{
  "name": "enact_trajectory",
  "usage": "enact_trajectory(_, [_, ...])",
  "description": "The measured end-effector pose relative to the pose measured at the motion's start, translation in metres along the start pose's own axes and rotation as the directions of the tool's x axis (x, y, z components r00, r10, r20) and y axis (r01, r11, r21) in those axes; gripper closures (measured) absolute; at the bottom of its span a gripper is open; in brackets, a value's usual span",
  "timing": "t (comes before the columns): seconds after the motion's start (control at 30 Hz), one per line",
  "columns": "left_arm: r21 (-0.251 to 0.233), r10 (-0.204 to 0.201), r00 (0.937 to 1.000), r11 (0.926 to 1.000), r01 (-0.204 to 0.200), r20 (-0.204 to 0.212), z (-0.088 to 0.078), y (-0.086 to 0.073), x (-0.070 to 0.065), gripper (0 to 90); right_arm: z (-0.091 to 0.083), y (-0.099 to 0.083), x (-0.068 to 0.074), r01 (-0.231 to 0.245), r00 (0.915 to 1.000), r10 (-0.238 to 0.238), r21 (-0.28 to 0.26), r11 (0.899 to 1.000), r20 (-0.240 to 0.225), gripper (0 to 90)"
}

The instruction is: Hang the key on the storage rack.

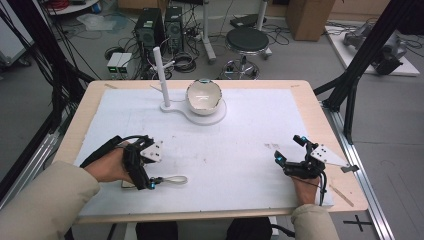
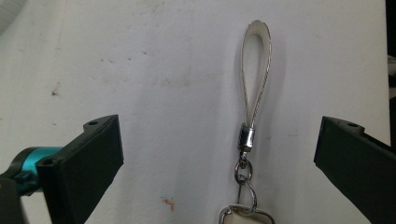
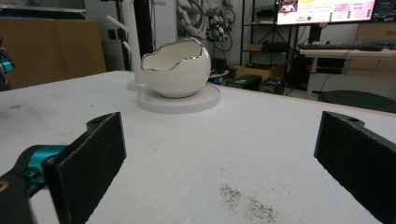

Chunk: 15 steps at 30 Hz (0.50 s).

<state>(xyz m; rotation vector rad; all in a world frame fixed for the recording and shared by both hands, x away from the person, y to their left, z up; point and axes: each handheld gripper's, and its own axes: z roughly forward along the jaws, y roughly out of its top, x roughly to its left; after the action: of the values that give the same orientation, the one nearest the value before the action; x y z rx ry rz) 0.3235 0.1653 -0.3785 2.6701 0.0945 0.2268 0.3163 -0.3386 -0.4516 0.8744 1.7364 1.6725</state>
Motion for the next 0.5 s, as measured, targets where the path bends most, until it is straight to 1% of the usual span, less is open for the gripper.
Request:
enact_trajectory(0.03, [0.007,0.005,1.0,1.0,-0.005,-0.004,0.001,0.0,0.0,1.7,0.0,0.0,0.0,0.0,1.0,0.0,0.0,1.0,0.0,1.2])
enact_trajectory(0.07, [0.011,0.004,1.0,0.9999,-0.004,0.004,0.004,0.001,-0.001,1.7,0.0,0.0,0.0,-0.001,1.0,0.001,0.0,1.0,0.0,1.2])
enact_trajectory(0.13, [0.032,0.019,0.9997,0.9993,-0.02,0.016,0.008,0.003,-0.002,2.5,0.0,0.0,0.0,0.001,1.0,-0.001,-0.002,1.0,0.0,1.2])
enact_trajectory(0.17, [0.03,0.017,0.9997,0.9994,-0.017,0.015,0.009,0.003,-0.003,2.7,0.0,0.0,0.0,-0.001,1.0,0.001,0.0,1.0,-0.001,1.2])
enact_trajectory(0.2, [0.039,0.024,0.9996,0.9989,-0.025,0.017,0.011,0.004,-0.004,2.7,0.0,0.0,0.0,-0.001,1.0,0.001,0.0,1.0,-0.001,1.2])
enact_trajectory(0.37, [0.067,0.021,0.9991,0.9975,-0.023,0.038,0.017,0.006,-0.004,3.0,0.0,0.0,0.0,-0.002,1.0,0.002,0.0,1.0,-0.003,1.2])
enact_trajectory(0.4, [0.067,0.02,0.9989,0.9975,-0.023,0.042,0.018,0.006,-0.004,5.3,0.0,0.0,0.0,-0.001,1.0,0.001,0.0,1.0,-0.001,1.2])
enact_trajectory(0.43, [0.073,0.024,0.9982,0.9969,-0.028,0.055,0.018,0.006,-0.003,8.2,0.0,0.0,0.0,-0.001,1.0,0.001,0.0,1.0,-0.001,1.2])
enact_trajectory(0.47, [0.071,0.016,0.9979,0.9973,-0.02,0.063,0.019,0.007,-0.003,9.1,0.0,0.0,0.0,0.001,1.0,-0.001,0.0,1.0,-0.001,1.2])
enact_trajectory(0.5, [0.084,0.022,0.9976,0.9961,-0.028,0.066,0.02,0.007,-0.002,9.1,0.0,0.0,0.0,-0.003,1.0,0.003,0.001,1.0,-0.002,1.2])
